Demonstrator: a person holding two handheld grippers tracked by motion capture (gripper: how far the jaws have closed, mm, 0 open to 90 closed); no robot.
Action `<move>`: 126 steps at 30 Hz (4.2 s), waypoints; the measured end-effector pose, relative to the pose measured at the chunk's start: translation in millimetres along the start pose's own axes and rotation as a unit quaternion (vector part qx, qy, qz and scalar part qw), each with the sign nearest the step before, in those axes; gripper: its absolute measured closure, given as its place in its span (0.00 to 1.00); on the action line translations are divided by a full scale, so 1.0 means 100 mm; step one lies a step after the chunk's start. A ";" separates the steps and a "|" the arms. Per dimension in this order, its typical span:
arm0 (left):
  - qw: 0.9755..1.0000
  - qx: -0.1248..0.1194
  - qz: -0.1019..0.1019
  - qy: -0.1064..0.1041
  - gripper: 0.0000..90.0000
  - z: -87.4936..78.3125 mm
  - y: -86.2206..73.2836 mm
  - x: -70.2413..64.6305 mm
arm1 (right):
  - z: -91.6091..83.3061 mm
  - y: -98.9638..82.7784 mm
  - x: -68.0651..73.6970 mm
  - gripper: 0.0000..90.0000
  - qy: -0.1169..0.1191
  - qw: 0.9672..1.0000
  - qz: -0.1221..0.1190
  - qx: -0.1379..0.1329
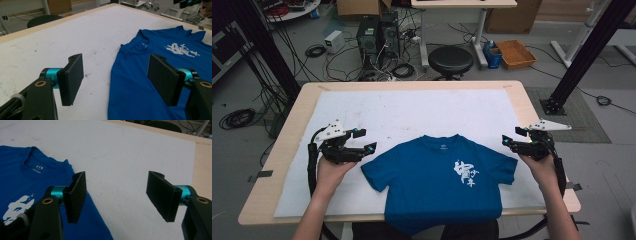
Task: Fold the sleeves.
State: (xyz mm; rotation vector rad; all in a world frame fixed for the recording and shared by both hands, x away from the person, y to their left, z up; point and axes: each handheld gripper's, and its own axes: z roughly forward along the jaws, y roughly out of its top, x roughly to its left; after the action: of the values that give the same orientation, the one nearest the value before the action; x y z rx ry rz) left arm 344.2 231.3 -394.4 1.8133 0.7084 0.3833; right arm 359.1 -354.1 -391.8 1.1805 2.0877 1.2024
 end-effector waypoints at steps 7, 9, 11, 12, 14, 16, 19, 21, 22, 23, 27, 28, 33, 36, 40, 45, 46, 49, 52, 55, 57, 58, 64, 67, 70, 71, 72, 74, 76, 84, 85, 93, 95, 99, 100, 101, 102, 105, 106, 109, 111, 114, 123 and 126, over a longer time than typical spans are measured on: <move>1.000 0.012 0.002 -0.007 0.33 0.03 0.00 -0.01 | 0.00 0.00 0.00 0.36 -0.002 1.000 0.001 -0.001; 1.000 0.017 0.002 -0.008 0.33 0.04 0.00 -0.02 | 0.00 0.00 0.00 0.36 -0.003 1.000 0.002 0.000; 1.000 0.021 0.001 -0.012 0.33 0.05 -0.01 -0.02 | 0.00 0.00 0.00 0.36 -0.003 1.000 0.001 0.000; 1.000 0.022 -0.001 -0.012 0.33 0.05 -0.01 -0.02 | 0.00 0.00 0.00 0.36 -0.004 1.000 0.001 0.000; 1.000 0.024 -0.003 -0.014 0.33 0.05 -0.01 -0.02 | 0.00 0.00 -0.01 0.36 -0.004 1.000 0.000 -0.001; 0.999 0.028 -0.006 -0.015 0.33 0.05 -0.01 -0.02 | 0.00 0.00 -0.01 0.36 -0.004 1.000 0.002 0.000; 0.999 0.031 -0.012 -0.016 0.33 0.04 -0.01 -0.01 | 0.00 0.00 -0.01 0.36 -0.004 1.000 0.001 0.000; 0.999 0.034 -0.016 -0.016 0.33 0.04 -0.02 0.00 | 0.00 0.00 -0.01 0.36 -0.004 1.000 0.001 -0.001; 0.999 0.036 -0.018 -0.016 0.33 0.04 -0.02 -0.01 | -0.01 0.00 -0.01 0.36 -0.004 1.000 0.003 -0.002; 0.999 0.040 -0.017 -0.013 0.33 0.03 -0.02 -0.01 | -0.02 0.00 -0.02 0.36 -0.005 1.000 0.003 -0.005; 0.998 0.056 -0.016 -0.006 0.33 0.02 -0.07 -0.01 | -0.04 0.00 -0.02 0.36 -0.007 1.000 0.004 -0.007; 0.998 0.060 -0.018 -0.005 0.34 0.02 -0.10 -0.01 | -0.04 0.00 -0.03 0.36 -0.008 1.000 0.004 -0.008; 0.995 0.091 -0.051 -0.003 0.41 0.02 -0.27 0.00 | -0.04 -0.02 -0.05 0.36 -0.011 1.000 0.007 -0.007; 0.991 0.116 -0.068 0.001 0.45 0.01 -0.38 -0.02 | -0.04 -0.02 -0.05 0.36 -0.012 1.000 0.007 -0.006; 0.986 0.136 -0.091 0.010 0.50 -0.03 -0.50 -0.02 | -0.04 -0.02 -0.04 0.36 -0.013 1.000 0.008 -0.006; 0.985 0.142 -0.099 0.018 0.56 -0.05 -0.52 0.00 | -0.04 -0.02 -0.04 0.36 -0.014 1.000 0.006 -0.006; 0.984 0.143 -0.101 0.017 0.58 -0.05 -0.52 0.00 | -0.04 -0.02 -0.04 0.36 -0.015 1.000 0.006 -0.006; 0.983 0.151 -0.099 0.019 0.64 -0.02 -0.53 -0.01 | -0.05 -0.02 -0.05 0.36 -0.015 1.000 0.006 -0.007; 0.982 0.160 -0.099 0.020 0.73 -0.01 -0.54 -0.01 | -0.05 -0.02 -0.05 0.36 -0.016 1.000 0.006 -0.008; 0.982 0.158 -0.102 0.015 0.81 -0.01 -0.54 -0.03 | -0.05 -0.02 -0.05 0.36 -0.016 1.000 0.006 -0.008; 0.982 0.156 -0.101 0.011 0.88 -0.01 -0.53 -0.04 | -0.04 -0.02 -0.05 0.36 -0.017 1.000 0.006 -0.008; 0.982 0.154 -0.104 0.007 0.92 -0.02 -0.53 -0.04 | -0.04 -0.02 -0.05 0.36 -0.017 1.000 0.005 -0.008; 0.983 0.137 -0.120 -0.017 0.97 -0.03 -0.45 -0.07 | -0.05 -0.02 -0.05 0.36 -0.017 1.000 0.005 -0.009; 0.984 0.117 -0.126 -0.038 0.97 -0.04 -0.35 -0.14 | -0.05 -0.02 -0.06 0.36 -0.018 1.000 0.007 -0.010; 0.986 0.096 -0.124 -0.059 0.97 0.00 -0.21 -0.25 | -0.06 -0.02 -0.06 0.36 -0.018 1.000 0.007 -0.010; 0.986 0.090 -0.122 -0.068 0.97 0.02 -0.17 -0.29 | -0.05 -0.02 -0.06 0.36 -0.019 1.000 0.006 -0.010; 0.986 0.085 -0.120 -0.077 0.97 0.05 -0.13 -0.33 | -0.05 -0.02 -0.06 0.36 -0.019 1.000 0.006 -0.009; 0.986 0.080 -0.115 -0.094 0.97 0.12 -0.06 -0.42 | -0.05 -0.02 -0.05 0.36 -0.019 1.000 0.005 -0.009; 0.984 0.074 -0.116 -0.112 0.97 0.20 0.00 -0.51 | -0.05 -0.02 -0.05 0.36 -0.018 1.000 0.006 -0.008; 0.977 0.065 -0.137 -0.150 0.97 0.48 0.10 -0.69 | -0.06 -0.02 -0.06 0.36 -0.018 1.000 0.007 -0.010; 0.976 0.065 -0.142 -0.152 0.97 0.51 0.11 -0.70 | -0.06 -0.02 -0.06 0.36 -0.018 1.000 0.006 -0.010; 0.972 0.068 -0.156 -0.160 0.97 0.77 0.10 -0.78 | -0.06 -0.02 -0.07 0.36 -0.019 1.000 0.008 -0.010; 0.972 0.073 -0.152 -0.160 0.97 0.85 0.09 -0.82 | -0.06 -0.02 -0.07 0.36 -0.020 1.000 0.008 -0.010; 0.973 0.085 -0.143 -0.159 0.97 0.99 0.07 -0.88 | -0.06 -0.02 -0.07 0.36 -0.019 1.000 0.008 -0.010; 0.974 0.088 -0.142 -0.156 0.97 1.02 0.06 -0.89 | -0.06 -0.02 -0.07 0.36 -0.019 1.000 0.007 -0.009; 0.974 0.091 -0.140 -0.154 0.97 1.05 0.05 -0.90 | -0.06 -0.02 -0.07 0.36 -0.019 1.000 0.006 -0.010; 0.974 0.093 -0.139 -0.151 0.97 1.08 0.05 -0.90 | -0.06 -0.03 -0.06 0.36 -0.019 1.000 0.008 -0.009; 0.976 0.093 -0.132 -0.146 0.97 1.13 0.03 -0.91 | -0.05 -0.03 -0.06 0.36 -0.019 1.000 0.006 -0.009; 0.977 0.091 -0.126 -0.143 0.93 1.15 0.02 -0.91 | -0.05 -0.03 -0.06 0.36 -0.019 1.000 0.005 -0.008; 0.981 0.082 -0.123 -0.125 0.66 1.15 0.02 -0.89 | -0.05 -0.03 -0.06 0.36 -0.018 1.000 0.006 -0.006; 0.984 0.065 -0.115 -0.115 0.56 1.09 0.04 -0.85 | -0.05 -0.04 -0.06 0.36 -0.018 1.000 0.007 -0.006; 0.989 0.040 -0.103 -0.095 0.49 0.92 0.08 -0.77 | -0.06 -0.05 -0.07 0.36 -0.019 1.000 0.010 -0.006; 0.998 0.001 -0.068 0.019 0.46 0.24 0.01 -0.34 | -0.16 -0.21 -0.15 0.46 -0.017 0.999 0.028 0.012; 0.997 -0.006 -0.063 0.047 0.46 0.07 -0.02 -0.21 | -0.19 -0.29 -0.18 0.52 -0.016 0.999 0.038 0.025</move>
State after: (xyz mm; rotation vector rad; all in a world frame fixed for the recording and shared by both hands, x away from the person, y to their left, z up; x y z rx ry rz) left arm 331.4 213.3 -397.3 1.7379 0.8793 0.3894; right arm 342.1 -385.9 -407.6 1.3048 2.0774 1.1634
